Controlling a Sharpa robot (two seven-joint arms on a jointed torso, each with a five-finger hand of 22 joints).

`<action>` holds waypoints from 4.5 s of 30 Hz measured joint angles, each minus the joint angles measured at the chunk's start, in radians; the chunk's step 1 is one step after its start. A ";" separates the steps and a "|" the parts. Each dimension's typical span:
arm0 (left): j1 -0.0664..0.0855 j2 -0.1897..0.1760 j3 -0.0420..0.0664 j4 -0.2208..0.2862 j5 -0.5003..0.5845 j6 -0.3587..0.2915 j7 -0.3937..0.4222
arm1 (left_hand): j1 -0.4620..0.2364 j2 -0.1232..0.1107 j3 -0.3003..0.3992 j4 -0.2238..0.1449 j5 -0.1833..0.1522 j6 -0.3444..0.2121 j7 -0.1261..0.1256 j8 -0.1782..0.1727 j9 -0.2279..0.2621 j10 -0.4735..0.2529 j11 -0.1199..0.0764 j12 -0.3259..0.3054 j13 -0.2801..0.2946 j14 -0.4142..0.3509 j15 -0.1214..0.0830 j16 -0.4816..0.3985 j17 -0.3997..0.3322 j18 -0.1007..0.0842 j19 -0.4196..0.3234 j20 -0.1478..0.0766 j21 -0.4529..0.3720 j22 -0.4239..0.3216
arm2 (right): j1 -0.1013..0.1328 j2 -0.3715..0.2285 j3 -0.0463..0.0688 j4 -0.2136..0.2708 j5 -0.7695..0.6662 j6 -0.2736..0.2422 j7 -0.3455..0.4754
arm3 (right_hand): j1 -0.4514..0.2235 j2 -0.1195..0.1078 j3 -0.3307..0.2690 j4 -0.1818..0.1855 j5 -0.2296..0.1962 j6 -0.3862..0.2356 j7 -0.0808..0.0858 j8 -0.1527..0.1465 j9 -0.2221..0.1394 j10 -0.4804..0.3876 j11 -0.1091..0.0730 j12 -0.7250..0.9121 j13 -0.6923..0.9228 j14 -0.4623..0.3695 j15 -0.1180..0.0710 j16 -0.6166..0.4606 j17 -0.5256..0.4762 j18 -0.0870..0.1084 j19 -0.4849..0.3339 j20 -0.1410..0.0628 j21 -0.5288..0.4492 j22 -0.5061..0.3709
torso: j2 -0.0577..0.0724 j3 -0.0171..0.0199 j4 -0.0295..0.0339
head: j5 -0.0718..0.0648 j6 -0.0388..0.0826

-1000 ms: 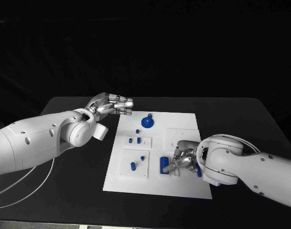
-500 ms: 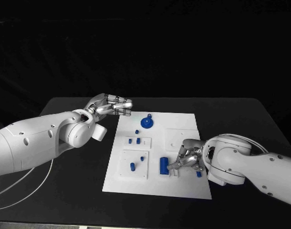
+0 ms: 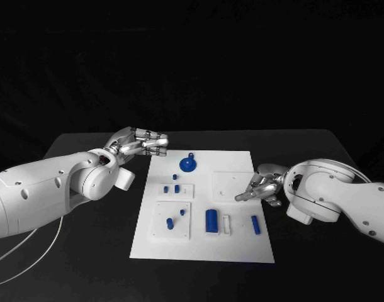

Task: Assemble the parts on the task board

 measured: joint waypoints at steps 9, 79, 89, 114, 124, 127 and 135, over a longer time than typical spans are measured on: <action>-0.001 0.001 -0.004 -0.005 0.000 0.000 0.000 | -0.010 -0.001 -0.006 0.006 0.000 0.000 0.000 0.000 0.000 0.000 0.000 0.000 0.000 0.000 0.000 0.000 0.000 0.000 0.000 0.000 0.000 -0.001 | -0.019 -0.058 0.005 0.041 -0.009 0.043 -0.022 | 0.006 0.010 0.078 -0.088 0.003 -0.023 0.012 0.000 -0.036 -0.004 0.004 0.006 -0.003 -0.001 0.001 0.004 0.003 0.000 -0.002 0.006 0.002 0.000 | -0.001 0.0045 -0.0066 | -0.016 0.003; -0.018 -0.013 -0.010 0.001 0.001 0.000 -0.003 | -0.021 -0.010 0.003 0.023 0.000 -0.007 0.007 0.000 0.000 -0.007 0.000 0.000 0.000 -0.007 0.000 0.000 0.000 -0.016 -0.106 0.005 0.042 -0.009 | -0.064 0.041 -0.111 -0.010 -0.159 -0.013 -0.013 | -0.036 0.015 0.197 -0.219 0.440 -0.041 0.024 0.007 0.796 -0.040 0.021 -0.014 -0.029 -0.005 0.018 -0.005 0.013 -0.008 0.000 0.015 0.004 -0.001 | -0.015 0.0070 -0.0257 | 0.012 -0.034; -0.018 -0.013 -0.010 0.001 0.001 0.000 -0.009 | -0.021 -0.010 0.003 0.023 0.000 -0.007 0.007 0.000 0.000 -0.011 0.003 0.000 0.000 -0.007 0.000 0.000 0.000 -0.031 -0.106 0.005 0.042 -0.013 | -0.075 0.044 -0.118 0.002 -0.002 -0.148 -0.017 | -0.036 0.008 0.243 -0.175 0.351 -0.036 0.033 -0.003 0.735 -0.039 0.018 -0.019 -0.036 -0.006 0.012 -0.014 0.007 -0.008 0.000 0.015 0.008 -0.001 | -0.015 0.0073 -0.0260 | 0.016 -0.035; -0.018 -0.011 -0.010 0.000 -0.003 0.005 -0.023 | -0.021 -0.010 0.003 0.023 0.000 -0.011 0.011 0.000 0.000 -0.011 0.003 0.000 0.000 -0.011 0.003 0.000 0.000 -0.031 -0.105 0.005 0.042 -0.019 | -0.074 0.079 -0.118 0.006 0.178 -0.278 0.000 | -0.011 0.017 0.344 -0.307 0.297 -0.011 0.023 -0.005 -0.090 -0.037 0.012 -0.032 -0.047 -0.005 0.012 -0.021 0.003 -0.008 0.000 0.015 -0.004 -0.001 | -0.015 0.0059 -0.0259 | 0.021 -0.041; -0.018 -0.010 -0.010 0.000 -0.005 0.007 -0.027 | -0.021 -0.010 0.003 0.022 0.000 -0.011 0.011 0.000 0.000 -0.015 0.007 0.000 0.000 -0.011 0.003 0.000 0.000 -0.031 -0.105 0.005 0.042 -0.021 | -0.069 0.092 -0.115 -0.003 0.179 -0.257 -0.021 | -0.007 0.021 0.267 -0.277 0.274 0.000 0.012 -0.005 -0.087 -0.037 0.012 -0.032 -0.050 -0.005 0.012 -0.021 0.005 -0.008 0.000 0.015 -0.008 -0.001 | -0.016 0.0053 -0.0258 | 0.021 -0.040; -0.018 -0.010 -0.010 0.000 -0.006 0.008 -0.028 | -0.021 -0.010 0.003 0.022 0.000 -0.011 0.011 0.000 0.000 -0.015 0.007 0.000 0.000 -0.011 0.003 0.000 0.000 -0.031 -0.105 0.005 0.042 -0.021 | -0.068 0.097 -0.115 -0.003 0.175 -0.241 -0.026 | -0.003 0.026 0.225 -0.257 0.253 0.004 0.008 -0.004 -0.087 -0.035 0.010 -0.032 -0.052 -0.004 0.011 -0.021 0.005 -0.008 0.000 0.014 -0.010 -0.001 | -0.016 0.0053 -0.0256 | 0.022 -0.040; -0.018 -0.010 -0.010 0.000 -0.008 0.012 -0.032 | -0.021 -0.010 0.003 0.022 0.000 -0.011 0.011 0.000 0.000 -0.020 0.006 0.000 0.000 -0.018 0.003 0.000 0.000 -0.031 -0.105 0.005 0.042 -0.023 | -0.064 0.099 -0.112 -0.006 0.153 -0.201 -0.034 | 0.002 0.023 0.169 -0.203 0.238 0.013 -0.002 -0.002 -0.089 -0.034 0.008 -0.049 -0.068 -0.003 0.010 -0.021 0.007 -0.008 0.000 0.014 -0.012 -0.001 | -0.016 0.0053 -0.0257 | 0.025 -0.044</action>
